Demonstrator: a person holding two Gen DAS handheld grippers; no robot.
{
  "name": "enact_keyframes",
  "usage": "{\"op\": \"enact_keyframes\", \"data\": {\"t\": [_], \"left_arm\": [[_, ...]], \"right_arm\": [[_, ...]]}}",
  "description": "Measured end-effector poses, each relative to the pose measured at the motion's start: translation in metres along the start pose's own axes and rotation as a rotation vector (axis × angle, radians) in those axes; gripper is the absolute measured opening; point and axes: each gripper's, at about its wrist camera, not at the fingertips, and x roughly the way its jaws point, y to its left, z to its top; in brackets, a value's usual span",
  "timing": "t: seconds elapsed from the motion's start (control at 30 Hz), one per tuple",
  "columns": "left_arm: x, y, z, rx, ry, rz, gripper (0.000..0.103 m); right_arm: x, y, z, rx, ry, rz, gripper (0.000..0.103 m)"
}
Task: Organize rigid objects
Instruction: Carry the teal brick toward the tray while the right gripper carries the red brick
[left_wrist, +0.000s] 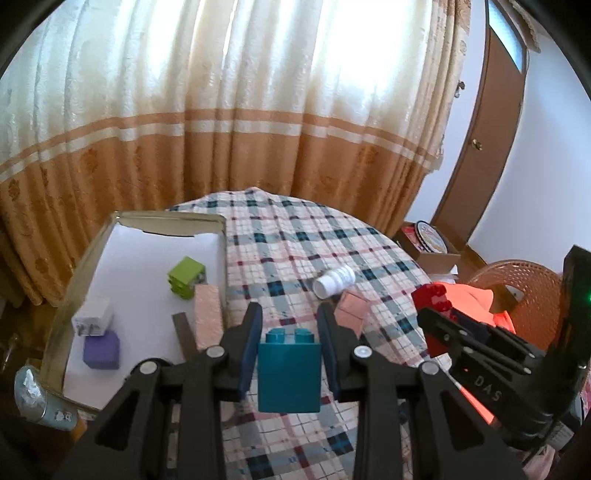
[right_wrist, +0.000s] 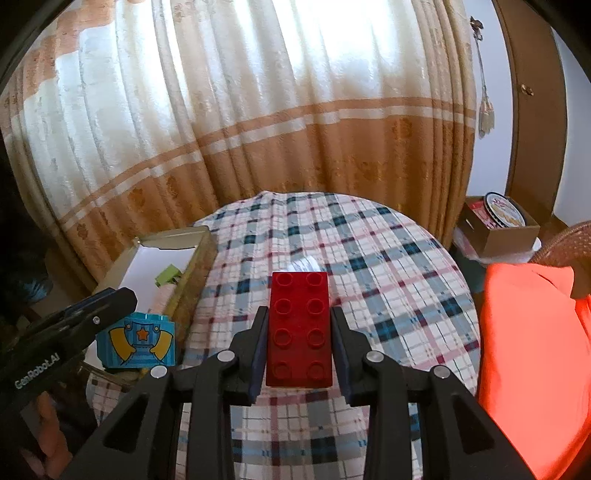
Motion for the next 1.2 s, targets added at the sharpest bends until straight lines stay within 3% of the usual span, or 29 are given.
{"op": "enact_keyframes", "data": {"t": [0.73, 1.2], "left_arm": [[-0.006, 0.058, 0.017, -0.059, -0.036, 0.128, 0.03], [0.004, 0.104, 0.047, -0.087, -0.068, 0.213, 0.03]], "right_arm": [[0.011, 0.069, 0.034, -0.109, -0.043, 0.099, 0.034], [0.054, 0.114, 0.069, -0.127, -0.037, 0.16, 0.034]]}}
